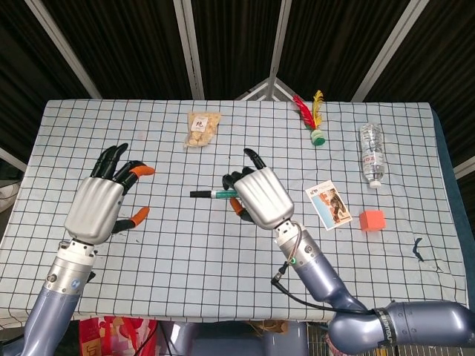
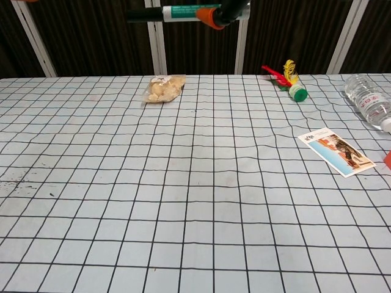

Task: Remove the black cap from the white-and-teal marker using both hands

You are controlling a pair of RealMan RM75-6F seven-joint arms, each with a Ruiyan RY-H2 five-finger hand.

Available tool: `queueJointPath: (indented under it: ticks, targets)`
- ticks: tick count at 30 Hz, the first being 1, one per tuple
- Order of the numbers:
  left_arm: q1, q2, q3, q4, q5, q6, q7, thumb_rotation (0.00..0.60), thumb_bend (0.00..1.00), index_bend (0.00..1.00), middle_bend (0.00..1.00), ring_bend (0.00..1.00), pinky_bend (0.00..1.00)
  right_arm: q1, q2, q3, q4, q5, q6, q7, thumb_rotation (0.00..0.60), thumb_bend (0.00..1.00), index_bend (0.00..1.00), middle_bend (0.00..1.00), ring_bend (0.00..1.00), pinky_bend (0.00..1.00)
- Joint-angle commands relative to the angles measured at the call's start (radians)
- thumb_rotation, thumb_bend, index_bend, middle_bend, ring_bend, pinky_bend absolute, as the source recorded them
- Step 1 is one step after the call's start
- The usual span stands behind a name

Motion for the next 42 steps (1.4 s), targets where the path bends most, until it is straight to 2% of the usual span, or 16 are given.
queueJointPath:
  ticks: [1, 7, 13, 21, 42]
  targets:
    - [-0.015, 0.001, 0.008, 0.000, -0.026, 0.012, 0.052, 0.600, 0.34, 0.31, 0.27, 0.00, 0.00, 0.033, -0.031, -0.007, 0.004, 0.026, 0.011, -0.023, 0.600, 0.56, 0.67, 0.66, 0.51, 0.12]
    - [-0.031, -0.004, 0.028, 0.000, -0.053, 0.053, 0.151, 0.600, 0.34, 0.31, 0.27, 0.00, 0.00, 0.082, -0.101, 0.000, 0.048, 0.042, 0.042, -0.019, 0.600, 0.56, 0.67, 0.66, 0.51, 0.12]
    - [-0.036, -0.021, 0.038, 0.000, -0.042, 0.069, 0.146, 0.600, 0.34, 0.31, 0.28, 0.00, 0.00, 0.129, -0.148, 0.034, 0.069, 0.076, 0.085, -0.040, 0.600, 0.56, 0.68, 0.66, 0.51, 0.12]
    - [-0.044, -0.032, 0.062, 0.000, -0.036, 0.074, 0.159, 0.600, 0.34, 0.34, 0.32, 0.00, 0.00, 0.161, -0.155, 0.046, 0.091, 0.130, 0.103, -0.047, 0.600, 0.56, 0.68, 0.66, 0.51, 0.12]
    - [-0.113, -0.115, 0.040, 0.000, -0.071, 0.124, 0.243, 0.600, 0.38, 0.40, 0.33, 0.00, 0.00, 0.193, -0.141, 0.032, 0.073, 0.111, 0.128, -0.025, 0.600, 0.56, 0.70, 0.67, 0.51, 0.12]
